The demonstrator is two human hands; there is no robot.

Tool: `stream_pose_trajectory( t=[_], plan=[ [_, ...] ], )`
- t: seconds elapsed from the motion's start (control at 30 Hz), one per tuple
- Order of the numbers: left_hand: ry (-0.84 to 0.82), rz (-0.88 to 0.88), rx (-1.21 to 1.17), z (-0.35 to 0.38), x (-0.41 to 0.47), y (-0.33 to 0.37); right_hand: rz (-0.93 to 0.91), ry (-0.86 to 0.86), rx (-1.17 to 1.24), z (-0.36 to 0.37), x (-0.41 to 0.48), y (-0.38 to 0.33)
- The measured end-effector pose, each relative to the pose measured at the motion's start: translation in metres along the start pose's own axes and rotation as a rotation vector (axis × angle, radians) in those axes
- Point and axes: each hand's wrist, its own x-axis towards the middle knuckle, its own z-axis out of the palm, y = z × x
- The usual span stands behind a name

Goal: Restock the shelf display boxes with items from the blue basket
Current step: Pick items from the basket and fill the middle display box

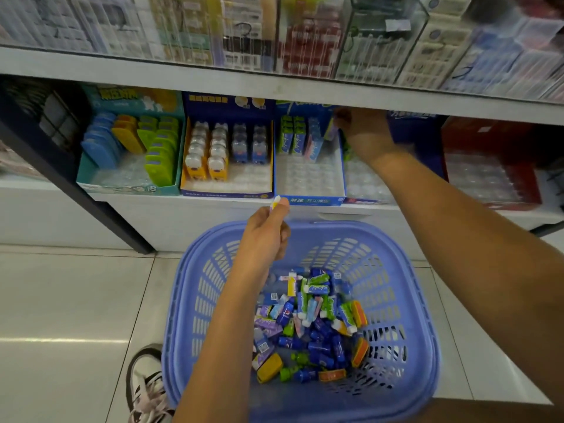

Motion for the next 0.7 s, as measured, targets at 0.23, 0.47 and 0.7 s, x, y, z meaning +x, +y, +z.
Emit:
stream_pose_trajectory(
  t=[0.23,0.47,0.7],
  plan=[
    [-0.071,0.142,0.028,0.006,0.003,0.003,-0.046,-0.078,0.072,0.002,0.030,0.008],
    [-0.044,0.097,-0.003,0.011,0.009,0.004,-0.062,-0.141,0.029,0.008,0.039,0.022],
    [0.045,0.133,-0.013,0.013,0.012,0.008,-0.124,-0.207,0.024,0.014,0.050,0.026]
  ],
)
